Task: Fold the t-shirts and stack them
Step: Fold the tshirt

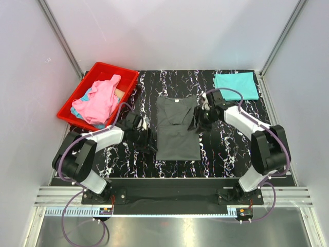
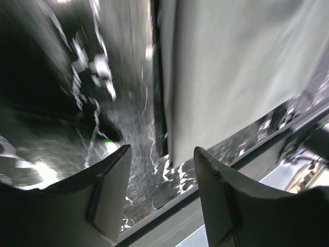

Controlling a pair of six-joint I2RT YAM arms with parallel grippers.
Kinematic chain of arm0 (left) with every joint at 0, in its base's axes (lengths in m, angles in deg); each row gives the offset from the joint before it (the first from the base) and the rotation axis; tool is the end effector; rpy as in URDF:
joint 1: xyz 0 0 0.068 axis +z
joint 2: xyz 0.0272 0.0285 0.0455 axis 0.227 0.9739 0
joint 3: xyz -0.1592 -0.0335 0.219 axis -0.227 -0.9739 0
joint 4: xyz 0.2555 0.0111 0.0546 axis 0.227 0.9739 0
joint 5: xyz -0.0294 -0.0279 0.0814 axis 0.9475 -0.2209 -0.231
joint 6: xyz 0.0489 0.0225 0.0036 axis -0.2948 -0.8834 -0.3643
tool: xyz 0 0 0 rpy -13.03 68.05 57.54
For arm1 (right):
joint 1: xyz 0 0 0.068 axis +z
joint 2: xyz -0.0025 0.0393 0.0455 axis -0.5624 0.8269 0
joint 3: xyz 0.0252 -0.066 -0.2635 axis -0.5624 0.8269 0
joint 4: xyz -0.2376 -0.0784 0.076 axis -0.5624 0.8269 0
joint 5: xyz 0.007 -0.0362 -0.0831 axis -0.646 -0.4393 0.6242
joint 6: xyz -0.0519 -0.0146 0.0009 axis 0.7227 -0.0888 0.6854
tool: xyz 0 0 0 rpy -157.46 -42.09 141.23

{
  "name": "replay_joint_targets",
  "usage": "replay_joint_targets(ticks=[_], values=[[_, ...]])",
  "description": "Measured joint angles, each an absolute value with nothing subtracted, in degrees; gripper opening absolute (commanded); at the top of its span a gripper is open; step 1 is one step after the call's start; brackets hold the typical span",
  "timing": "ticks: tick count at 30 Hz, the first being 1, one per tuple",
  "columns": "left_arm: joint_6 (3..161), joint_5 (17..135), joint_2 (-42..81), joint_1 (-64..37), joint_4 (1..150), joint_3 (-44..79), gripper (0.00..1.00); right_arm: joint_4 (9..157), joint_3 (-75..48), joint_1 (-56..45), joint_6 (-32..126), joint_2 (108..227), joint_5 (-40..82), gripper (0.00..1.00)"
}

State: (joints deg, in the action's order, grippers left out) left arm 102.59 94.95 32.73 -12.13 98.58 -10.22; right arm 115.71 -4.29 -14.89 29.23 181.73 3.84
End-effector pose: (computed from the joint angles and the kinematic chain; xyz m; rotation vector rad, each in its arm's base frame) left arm 0.2435 -0.1325 0.1538 -0.0195 2.8496 -0.9021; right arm 0.3142 0.1262 0.2175 -0.0218 2.7367 0.8156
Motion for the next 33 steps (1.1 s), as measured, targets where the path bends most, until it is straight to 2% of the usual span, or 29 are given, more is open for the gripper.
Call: replay_joint_targets(ticks=[10, 13, 22, 33], values=[[106.76, 95.24, 28.84, -14.56, 91.23, -17.72, 0.57, 118.20, 16.41, -14.89, 24.92, 169.17, 5.48, 0.61], [107.31, 95.19, 28.66, -14.76, 90.14, -18.42, 0.53, 117.61, 19.95, -14.89, 23.87, 167.66, 5.50, 0.60], [108.09, 95.02, 28.64, -14.97, 88.52, -19.55, 0.44, 112.19, 24.22, -14.89, 21.75, 169.47, 5.02, 0.52], [109.62, 95.04, 25.41, -16.31, 86.36, -23.38, 0.45, 108.73, 25.57, -14.89, 18.36, 169.93, 3.16, 0.47]])
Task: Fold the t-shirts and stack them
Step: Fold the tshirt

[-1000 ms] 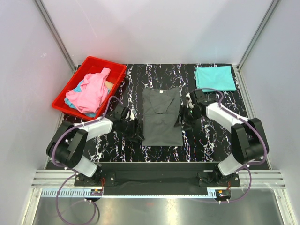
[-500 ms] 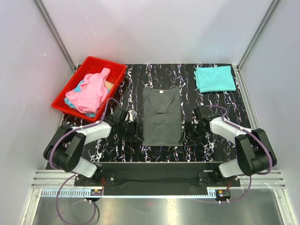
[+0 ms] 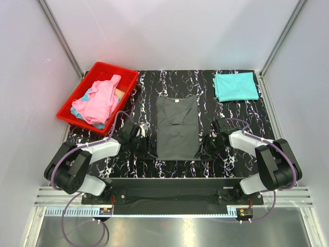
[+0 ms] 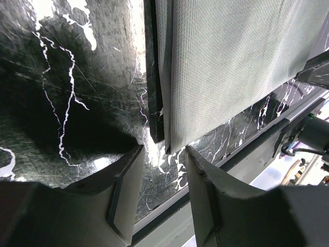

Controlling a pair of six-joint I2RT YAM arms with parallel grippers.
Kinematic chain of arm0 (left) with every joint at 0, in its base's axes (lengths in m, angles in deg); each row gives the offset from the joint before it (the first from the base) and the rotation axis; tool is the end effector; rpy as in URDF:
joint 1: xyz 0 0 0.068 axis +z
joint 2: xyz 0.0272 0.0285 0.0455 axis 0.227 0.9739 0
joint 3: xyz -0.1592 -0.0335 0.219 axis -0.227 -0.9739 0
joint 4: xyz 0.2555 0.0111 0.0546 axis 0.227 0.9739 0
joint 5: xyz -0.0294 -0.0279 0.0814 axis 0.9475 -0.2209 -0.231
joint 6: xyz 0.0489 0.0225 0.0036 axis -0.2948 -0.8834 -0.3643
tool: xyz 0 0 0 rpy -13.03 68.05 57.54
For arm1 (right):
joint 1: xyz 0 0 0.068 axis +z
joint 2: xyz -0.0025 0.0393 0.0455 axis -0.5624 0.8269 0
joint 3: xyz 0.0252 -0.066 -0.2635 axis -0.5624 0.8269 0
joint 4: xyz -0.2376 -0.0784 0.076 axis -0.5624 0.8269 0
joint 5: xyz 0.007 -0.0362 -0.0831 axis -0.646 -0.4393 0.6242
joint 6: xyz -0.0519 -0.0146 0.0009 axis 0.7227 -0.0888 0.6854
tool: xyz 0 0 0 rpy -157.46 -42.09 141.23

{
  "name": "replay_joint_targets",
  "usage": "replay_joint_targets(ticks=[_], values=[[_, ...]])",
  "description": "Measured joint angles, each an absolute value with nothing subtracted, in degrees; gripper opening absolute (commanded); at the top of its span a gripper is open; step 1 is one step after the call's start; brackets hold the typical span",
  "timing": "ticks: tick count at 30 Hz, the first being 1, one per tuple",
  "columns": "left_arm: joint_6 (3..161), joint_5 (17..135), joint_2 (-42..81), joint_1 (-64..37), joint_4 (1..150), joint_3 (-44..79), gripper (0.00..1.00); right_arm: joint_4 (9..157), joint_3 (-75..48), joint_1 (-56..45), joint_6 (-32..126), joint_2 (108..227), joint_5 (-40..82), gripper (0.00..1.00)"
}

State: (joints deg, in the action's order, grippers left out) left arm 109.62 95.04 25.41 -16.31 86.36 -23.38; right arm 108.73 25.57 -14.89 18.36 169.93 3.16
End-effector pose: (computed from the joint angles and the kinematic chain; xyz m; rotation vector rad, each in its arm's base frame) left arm 0.2006 -0.1316 0.1351 -0.0484 2.7867 -0.9939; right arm 0.2145 0.0916 0.1369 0.3212 2.9609 0.8050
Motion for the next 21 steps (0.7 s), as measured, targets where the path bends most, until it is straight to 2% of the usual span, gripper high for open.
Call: replay_joint_targets(ticks=[13, 15, 16, 21], values=[[111.70, 95.76, 24.45, -17.66, 83.95, -25.28, 0.45, 105.85, 28.17, -15.00, 15.28, 168.53, 3.14, 0.38], [112.01, 95.52, 24.31, -17.77, 83.91, -25.37, 0.46, 105.87, 28.30, -15.00, 14.98, 168.18, 3.55, 0.43], [112.25, 95.43, 24.29, -17.79, 83.84, -25.41, 0.47, 105.85, 28.43, -15.00, 14.69, 167.90, 3.71, 0.50], [112.97, 95.11, 24.27, -17.95, 83.74, -25.43, 0.44, 104.95, 29.79, -15.00, 12.77, 165.27, 4.65, 0.52]])
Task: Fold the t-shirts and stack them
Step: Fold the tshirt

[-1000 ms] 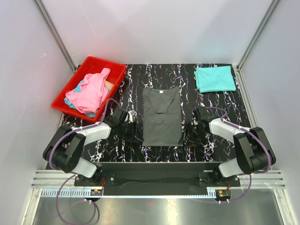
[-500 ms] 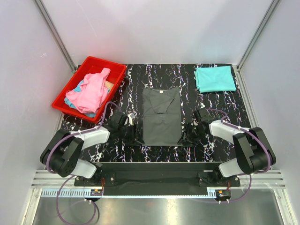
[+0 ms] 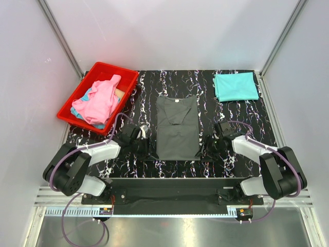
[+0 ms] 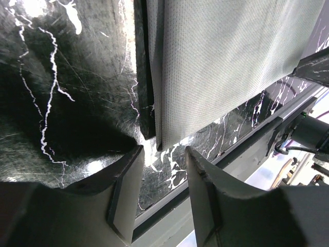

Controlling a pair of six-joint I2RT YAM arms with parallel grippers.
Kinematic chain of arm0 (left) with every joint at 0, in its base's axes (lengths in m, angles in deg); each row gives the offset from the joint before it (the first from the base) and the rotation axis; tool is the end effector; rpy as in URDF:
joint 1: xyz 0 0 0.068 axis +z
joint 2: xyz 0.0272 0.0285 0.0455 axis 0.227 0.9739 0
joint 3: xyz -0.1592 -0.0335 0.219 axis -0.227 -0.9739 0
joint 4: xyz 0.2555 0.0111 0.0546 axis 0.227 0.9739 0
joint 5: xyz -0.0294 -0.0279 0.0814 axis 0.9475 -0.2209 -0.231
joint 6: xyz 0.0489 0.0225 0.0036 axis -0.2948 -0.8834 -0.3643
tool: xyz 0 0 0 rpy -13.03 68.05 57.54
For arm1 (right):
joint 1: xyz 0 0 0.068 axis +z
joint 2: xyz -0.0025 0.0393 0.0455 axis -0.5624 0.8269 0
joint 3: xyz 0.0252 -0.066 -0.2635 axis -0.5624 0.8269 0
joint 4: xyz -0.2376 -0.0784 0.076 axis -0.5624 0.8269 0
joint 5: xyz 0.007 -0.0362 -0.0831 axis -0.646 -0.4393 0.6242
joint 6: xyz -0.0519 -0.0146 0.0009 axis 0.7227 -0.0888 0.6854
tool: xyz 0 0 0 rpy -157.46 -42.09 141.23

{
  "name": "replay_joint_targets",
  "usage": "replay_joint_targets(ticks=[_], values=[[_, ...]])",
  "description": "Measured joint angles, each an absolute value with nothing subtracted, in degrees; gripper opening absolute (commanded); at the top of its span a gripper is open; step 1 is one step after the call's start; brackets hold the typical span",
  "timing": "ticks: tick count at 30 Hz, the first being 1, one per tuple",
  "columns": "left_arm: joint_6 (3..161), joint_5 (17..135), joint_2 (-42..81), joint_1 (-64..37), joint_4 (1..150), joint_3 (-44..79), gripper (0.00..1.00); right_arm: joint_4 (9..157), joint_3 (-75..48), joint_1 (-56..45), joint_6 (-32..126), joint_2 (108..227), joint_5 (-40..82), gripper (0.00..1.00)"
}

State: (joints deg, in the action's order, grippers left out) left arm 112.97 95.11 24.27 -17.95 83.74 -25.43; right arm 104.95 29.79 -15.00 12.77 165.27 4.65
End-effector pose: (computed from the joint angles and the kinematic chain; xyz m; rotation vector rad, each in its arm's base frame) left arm 0.1925 -0.1348 0.1327 -0.0785 2.7797 -1.0305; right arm 0.2030 0.0863 0.1374 0.4420 2.8892 0.8143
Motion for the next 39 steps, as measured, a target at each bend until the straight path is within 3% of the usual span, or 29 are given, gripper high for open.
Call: replay_joint_targets(ticks=[4, 11, 14, 15, 17, 18, 20, 27, 39], values=[[113.06, 94.91, 24.73, -18.08, 83.58, -25.41, 0.38, 104.25, 30.84, -15.00, 11.37, 164.09, 5.24, 0.50], [113.62, 94.95, 25.76, -18.25, 82.64, -25.37, 0.32, 102.96, 31.69, -15.02, 9.84, 164.29, 5.26, 0.37], [113.65, 94.84, 26.00, -18.34, 82.62, -25.28, 0.30, 102.92, 31.78, -15.04, 9.71, 164.60, 5.83, 0.24], [113.65, 94.82, 26.11, -18.34, 82.60, -25.26, 0.25, 102.92, 31.84, -15.04, 9.67, 164.71, 6.00, 0.11], [113.67, 94.65, 26.52, -18.38, 82.56, -25.15, 0.18, 102.98, 31.89, -15.06, 9.80, 164.86, 6.94, 0.00], [113.67, 94.62, 26.72, -18.38, 82.51, -25.13, 0.08, 102.98, 31.91, -15.06, 9.73, 164.90, 7.03, 0.00], [113.75, 94.41, 26.94, -18.41, 82.66, -25.13, 0.00, 103.01, 31.91, -15.04, 9.77, 164.90, 7.12, 0.00], [113.36, 92.77, 25.19, -19.11, 86.75, -24.12, 0.00, 104.47, 32.52, -15.04, 10.63, 162.02, 8.65, 0.00], [115.77, 88.29, 6.35, -25.01, 99.36, -23.99, 0.00, 114.20, 35.78, -13.95, 9.99, 141.84, 8.67, 0.00]])
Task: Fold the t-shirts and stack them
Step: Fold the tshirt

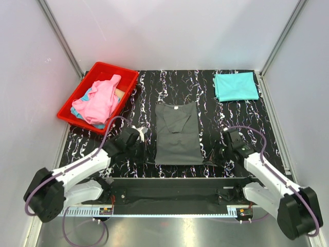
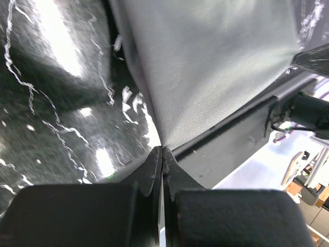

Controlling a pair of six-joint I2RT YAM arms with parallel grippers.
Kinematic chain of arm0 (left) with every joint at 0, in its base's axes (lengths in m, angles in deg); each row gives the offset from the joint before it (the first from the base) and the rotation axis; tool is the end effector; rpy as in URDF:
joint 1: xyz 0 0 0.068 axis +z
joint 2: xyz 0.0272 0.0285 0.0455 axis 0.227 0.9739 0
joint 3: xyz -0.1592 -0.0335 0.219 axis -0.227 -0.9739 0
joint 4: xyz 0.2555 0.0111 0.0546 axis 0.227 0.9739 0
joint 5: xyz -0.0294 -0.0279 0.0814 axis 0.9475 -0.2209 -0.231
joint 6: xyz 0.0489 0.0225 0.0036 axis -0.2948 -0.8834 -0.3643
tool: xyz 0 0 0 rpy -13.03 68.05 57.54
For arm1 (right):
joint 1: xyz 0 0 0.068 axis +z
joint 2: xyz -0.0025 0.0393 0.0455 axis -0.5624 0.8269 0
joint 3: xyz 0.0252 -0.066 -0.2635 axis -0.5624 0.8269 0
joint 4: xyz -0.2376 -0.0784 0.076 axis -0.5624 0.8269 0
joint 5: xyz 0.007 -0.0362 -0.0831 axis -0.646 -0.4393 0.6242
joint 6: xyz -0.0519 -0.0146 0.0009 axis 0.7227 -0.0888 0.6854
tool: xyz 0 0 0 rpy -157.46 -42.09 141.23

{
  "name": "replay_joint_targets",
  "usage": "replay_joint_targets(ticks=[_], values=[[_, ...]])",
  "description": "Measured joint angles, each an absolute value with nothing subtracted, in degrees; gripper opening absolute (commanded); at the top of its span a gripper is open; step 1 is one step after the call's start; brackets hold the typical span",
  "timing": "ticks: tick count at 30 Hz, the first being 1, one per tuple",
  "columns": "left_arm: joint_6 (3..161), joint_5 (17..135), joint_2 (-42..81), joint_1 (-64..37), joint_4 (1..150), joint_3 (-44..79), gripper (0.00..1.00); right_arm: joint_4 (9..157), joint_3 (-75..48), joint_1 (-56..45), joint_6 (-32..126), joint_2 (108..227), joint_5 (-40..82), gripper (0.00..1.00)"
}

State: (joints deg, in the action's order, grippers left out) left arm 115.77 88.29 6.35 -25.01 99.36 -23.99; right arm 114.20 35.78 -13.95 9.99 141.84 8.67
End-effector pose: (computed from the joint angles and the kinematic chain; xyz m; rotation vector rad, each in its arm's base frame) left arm 0.1517 -0.1346 0.1843 -0.0085 2.7308 -0.9698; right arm 0.1519 0.0692 0.1713 0.4444 2.7444 0.8045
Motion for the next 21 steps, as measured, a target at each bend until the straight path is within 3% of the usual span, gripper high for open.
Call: replay_joint_targets(ticks=[13, 21], values=[[123.50, 83.06, -3.12, -35.30, 106.53, -24.16, 0.00, 126.50, 35.43, -8.96, 7.13, 127.57, 8.54, 0.00], [124.95, 78.43, -1.70, -36.28, 110.09, -21.32, 0.00, 129.45, 30.23, -8.66, 7.65, 128.47, 10.40, 0.00]])
